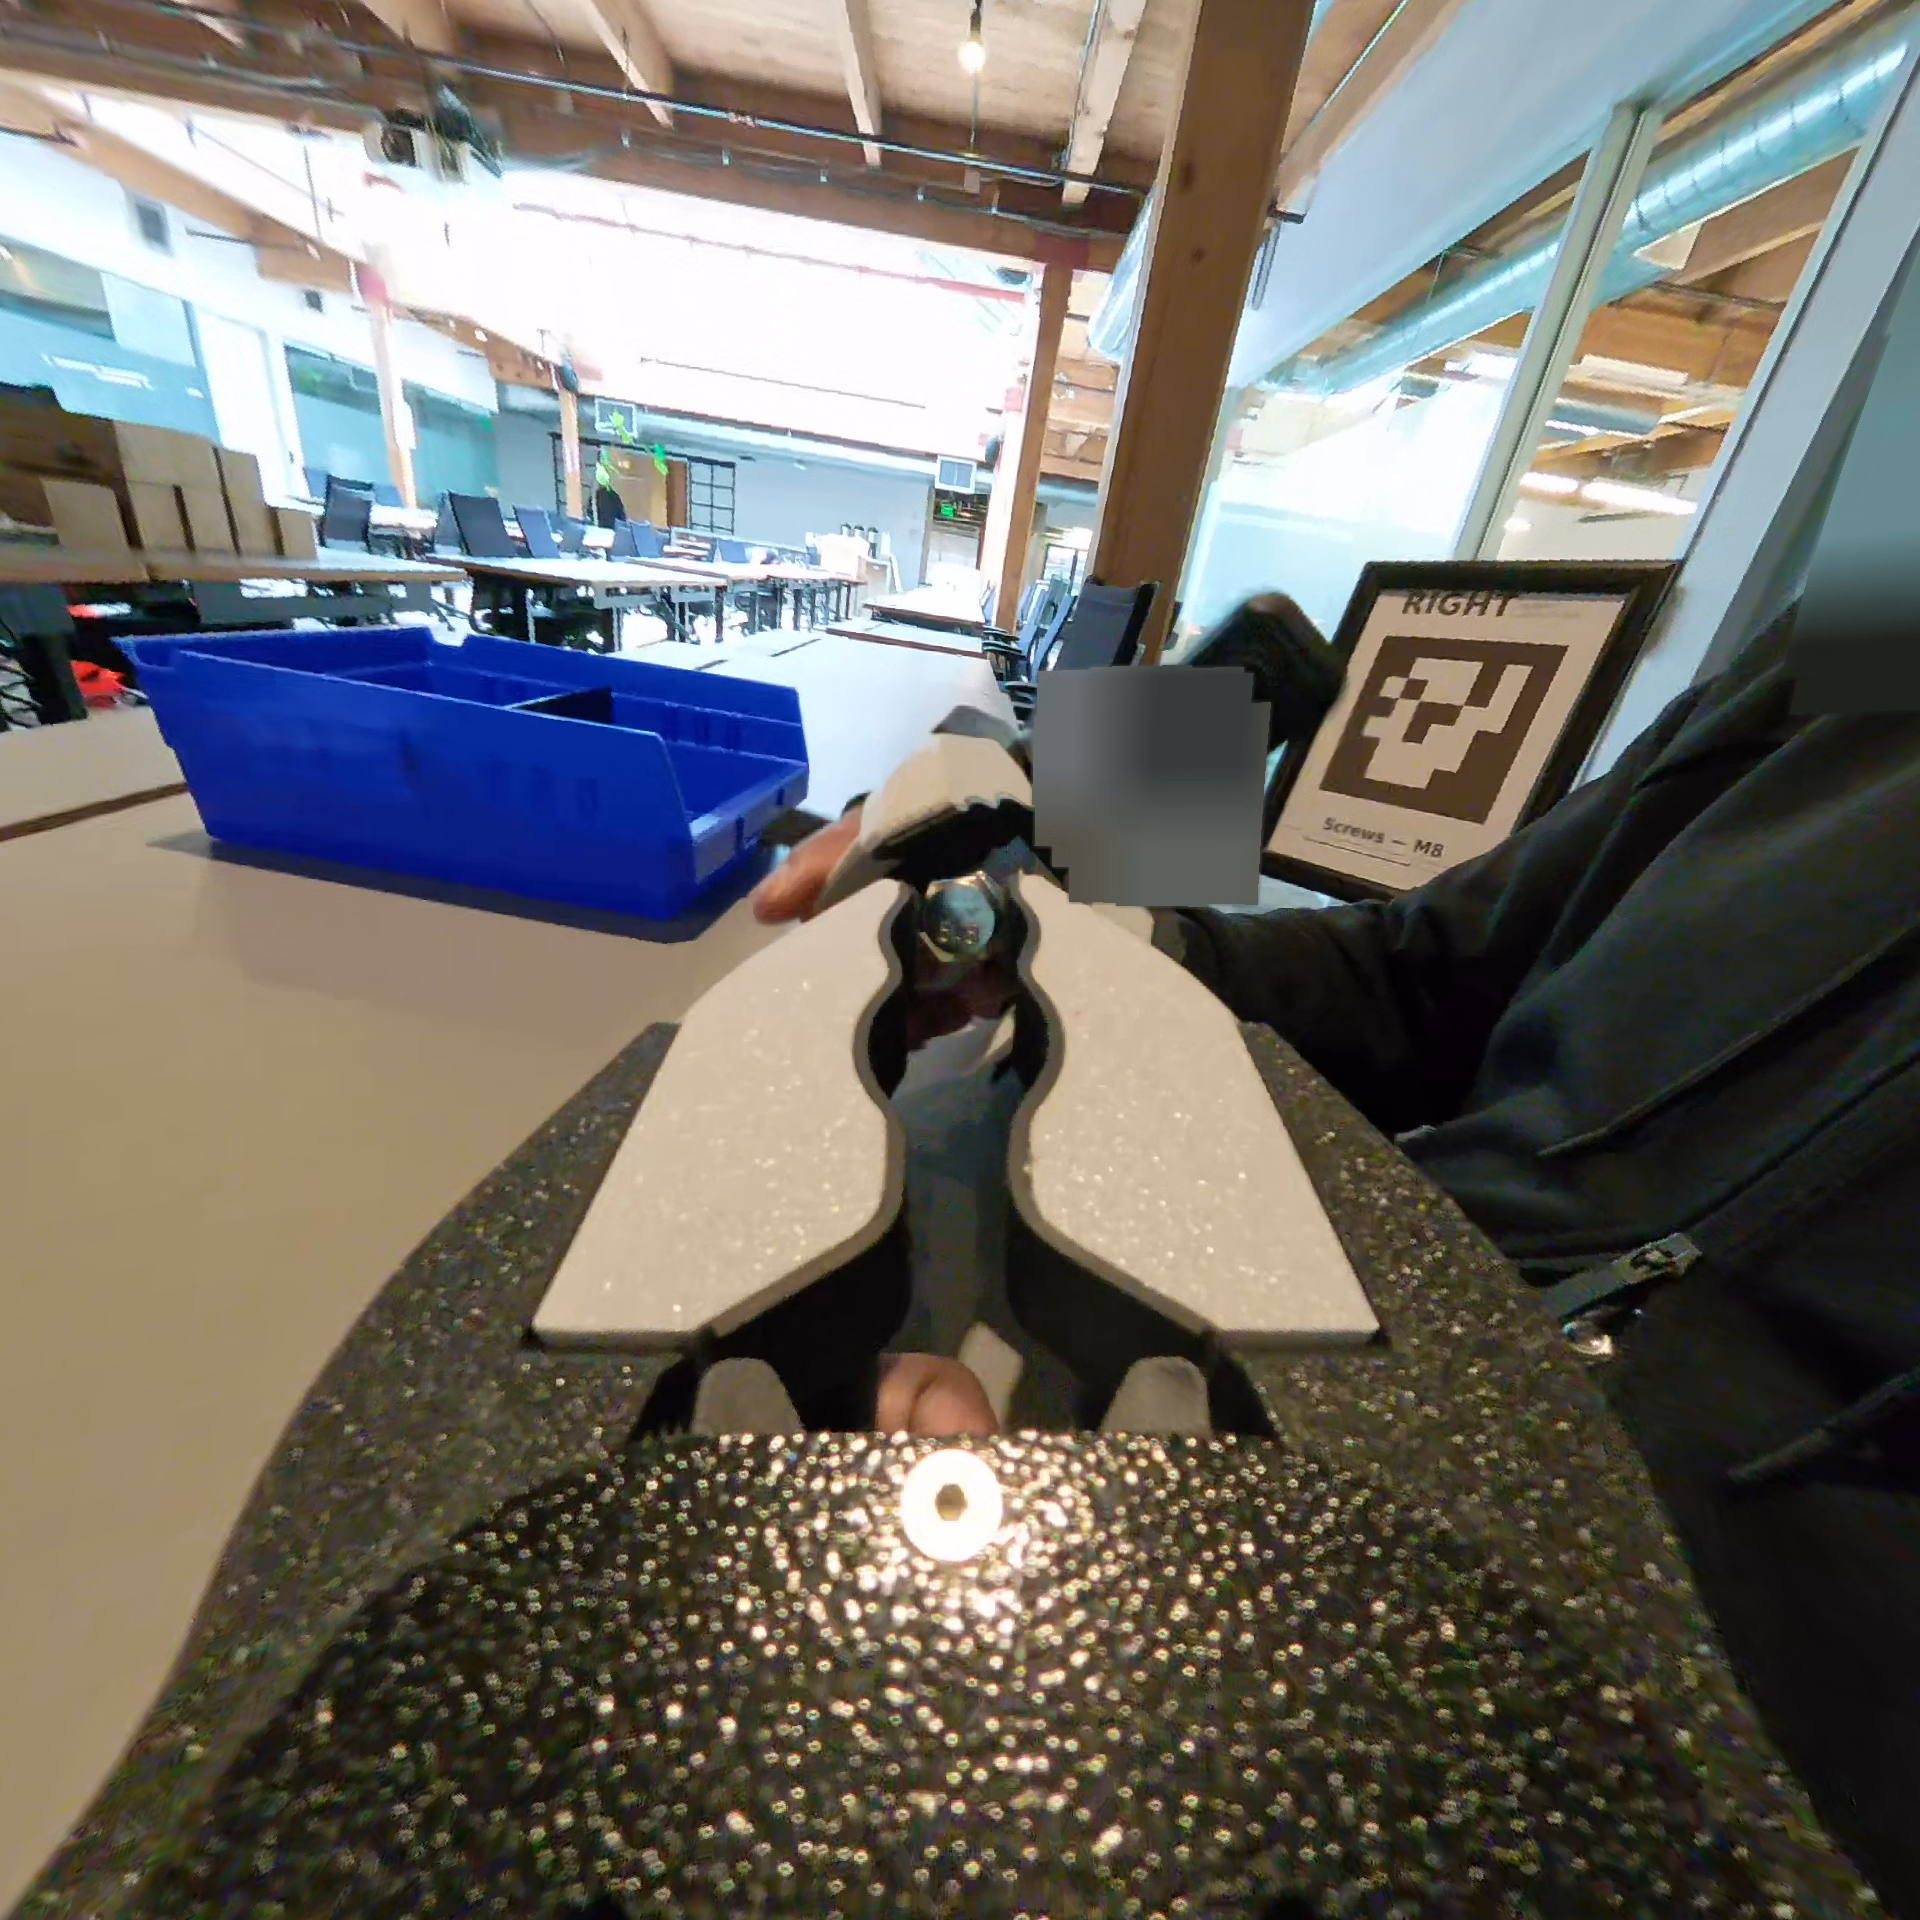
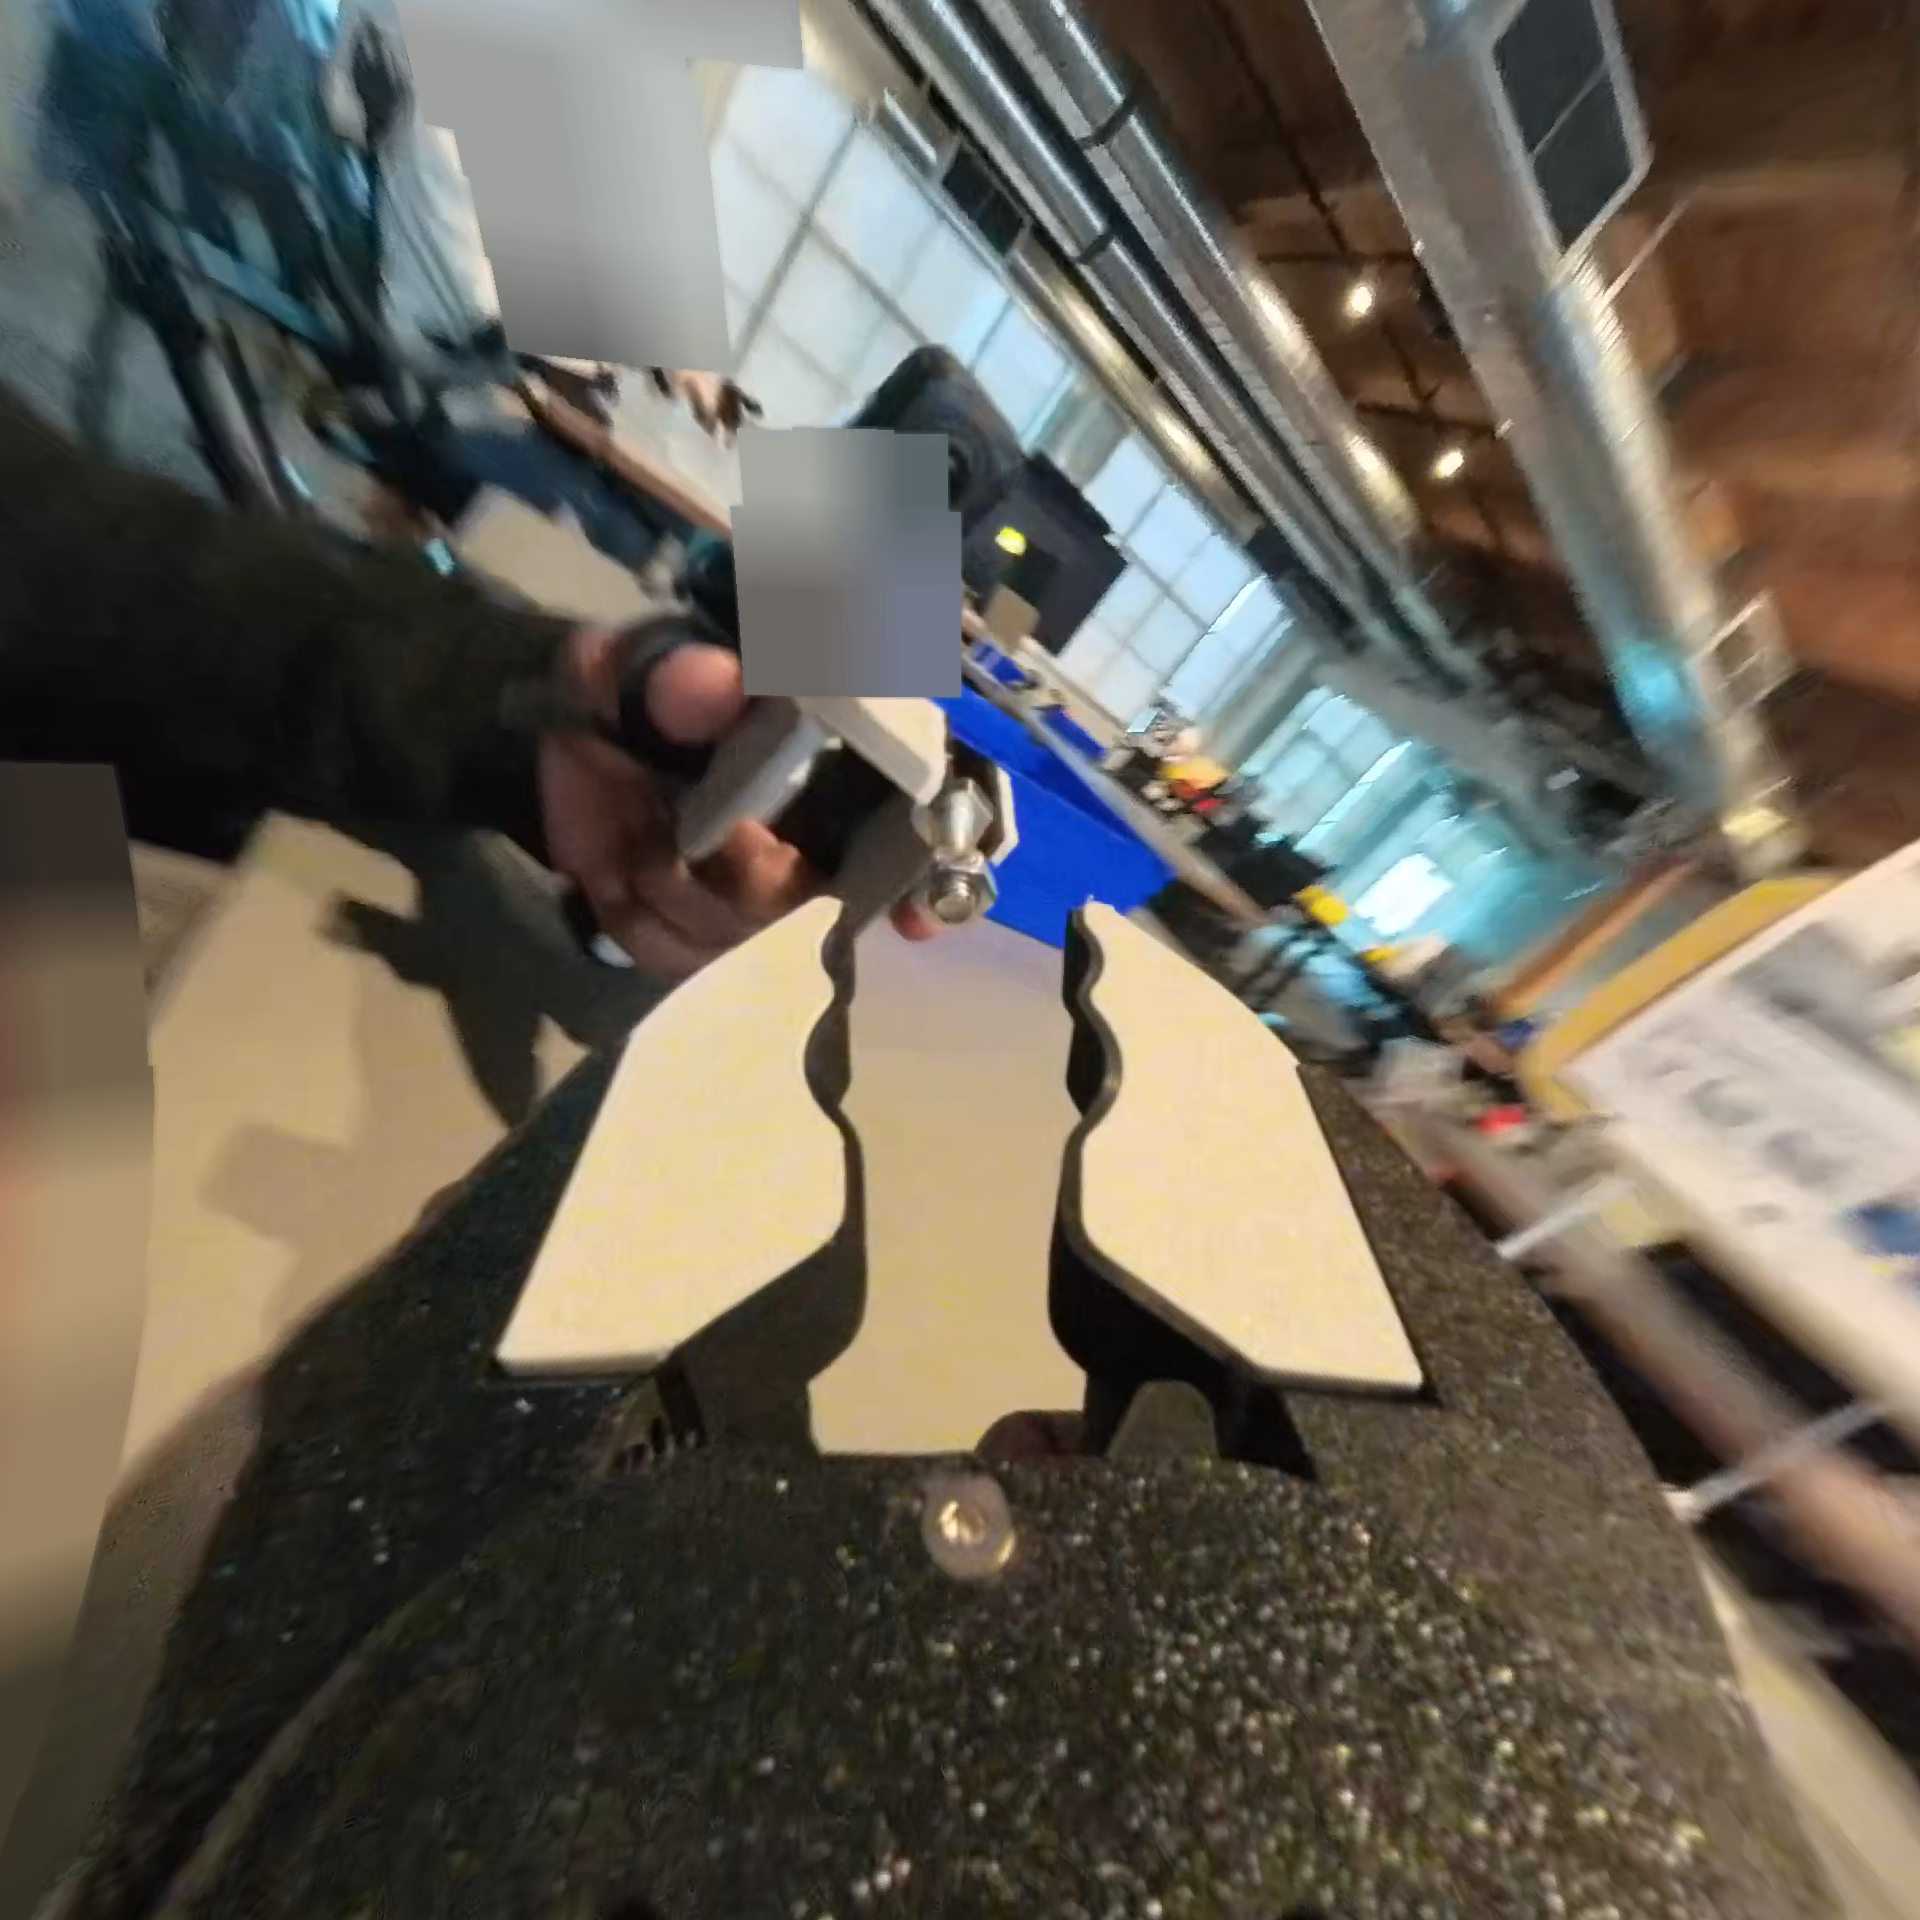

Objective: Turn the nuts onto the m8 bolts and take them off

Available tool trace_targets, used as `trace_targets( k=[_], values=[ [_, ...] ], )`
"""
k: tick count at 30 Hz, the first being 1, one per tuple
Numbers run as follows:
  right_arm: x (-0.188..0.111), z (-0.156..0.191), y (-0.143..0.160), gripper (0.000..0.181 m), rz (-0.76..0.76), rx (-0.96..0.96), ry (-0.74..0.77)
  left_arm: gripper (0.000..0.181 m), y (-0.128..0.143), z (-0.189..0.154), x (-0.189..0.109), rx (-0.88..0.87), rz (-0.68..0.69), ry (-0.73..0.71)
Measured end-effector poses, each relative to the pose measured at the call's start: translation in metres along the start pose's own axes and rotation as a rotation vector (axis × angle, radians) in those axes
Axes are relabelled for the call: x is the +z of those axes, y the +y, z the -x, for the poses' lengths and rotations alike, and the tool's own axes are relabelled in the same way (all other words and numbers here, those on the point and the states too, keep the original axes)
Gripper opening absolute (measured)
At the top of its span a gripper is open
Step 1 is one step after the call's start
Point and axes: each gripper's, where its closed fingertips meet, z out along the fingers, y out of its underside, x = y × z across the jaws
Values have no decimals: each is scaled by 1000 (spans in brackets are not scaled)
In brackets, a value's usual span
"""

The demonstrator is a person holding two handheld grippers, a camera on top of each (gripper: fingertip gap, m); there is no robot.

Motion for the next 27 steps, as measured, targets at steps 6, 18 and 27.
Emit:
trace_targets(
  k=[6, 18, 27],
  values=[
    [-2, -6, -15, 35, -100, 567, -155, 15, 0, -3, 3, 101, 8, -18],
    [2, 6, 3, 14, 30, -121, 0, 15, 11, 0, 4, -41, 55, 7],
    [0, -6, 0, 35, 12, 28, 23, 15, -1, 7, -1, -27, -10, -30]
  ],
)
